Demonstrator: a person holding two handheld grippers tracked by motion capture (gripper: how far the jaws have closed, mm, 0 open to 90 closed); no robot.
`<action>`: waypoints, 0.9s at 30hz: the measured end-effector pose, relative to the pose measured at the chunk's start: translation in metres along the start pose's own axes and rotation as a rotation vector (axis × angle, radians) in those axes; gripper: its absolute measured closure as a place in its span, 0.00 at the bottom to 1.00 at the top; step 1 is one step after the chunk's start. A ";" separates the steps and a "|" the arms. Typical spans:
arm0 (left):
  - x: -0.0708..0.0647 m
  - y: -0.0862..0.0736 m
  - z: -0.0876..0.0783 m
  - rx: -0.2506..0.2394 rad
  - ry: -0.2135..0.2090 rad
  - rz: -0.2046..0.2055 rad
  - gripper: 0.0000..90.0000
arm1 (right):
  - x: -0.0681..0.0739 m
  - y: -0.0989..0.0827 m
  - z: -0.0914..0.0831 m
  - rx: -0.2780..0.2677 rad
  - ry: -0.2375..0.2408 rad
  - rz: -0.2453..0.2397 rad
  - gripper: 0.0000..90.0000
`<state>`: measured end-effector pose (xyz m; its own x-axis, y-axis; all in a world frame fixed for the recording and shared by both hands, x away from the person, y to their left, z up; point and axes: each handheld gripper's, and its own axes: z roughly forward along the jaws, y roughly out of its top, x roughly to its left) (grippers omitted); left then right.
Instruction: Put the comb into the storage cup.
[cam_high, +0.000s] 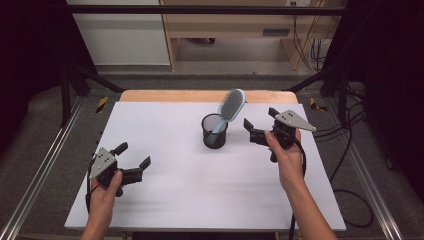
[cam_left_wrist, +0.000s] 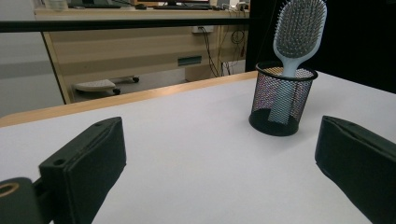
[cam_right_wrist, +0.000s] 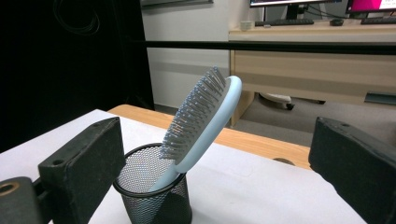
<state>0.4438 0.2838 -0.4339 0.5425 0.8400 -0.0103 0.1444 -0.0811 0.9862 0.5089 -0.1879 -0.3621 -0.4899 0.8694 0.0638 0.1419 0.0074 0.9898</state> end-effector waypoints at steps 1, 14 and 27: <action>0.000 0.000 0.000 -0.001 0.001 0.001 0.02 | 0.000 0.000 -0.001 -0.001 0.001 -0.003 0.04; 0.012 0.000 -0.011 -0.022 0.020 -0.013 0.02 | -0.006 -0.014 -0.025 -0.005 -0.005 -0.083 0.04; 0.017 -0.001 -0.022 -0.048 0.018 -0.017 0.02 | -0.022 -0.038 -0.063 -0.005 -0.033 -0.104 0.04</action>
<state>0.4350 0.3095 -0.4315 0.5253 0.8506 -0.0242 0.1136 -0.0419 0.9926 0.4602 -0.2378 -0.3936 -0.4729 0.8801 -0.0434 0.0874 0.0959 0.9916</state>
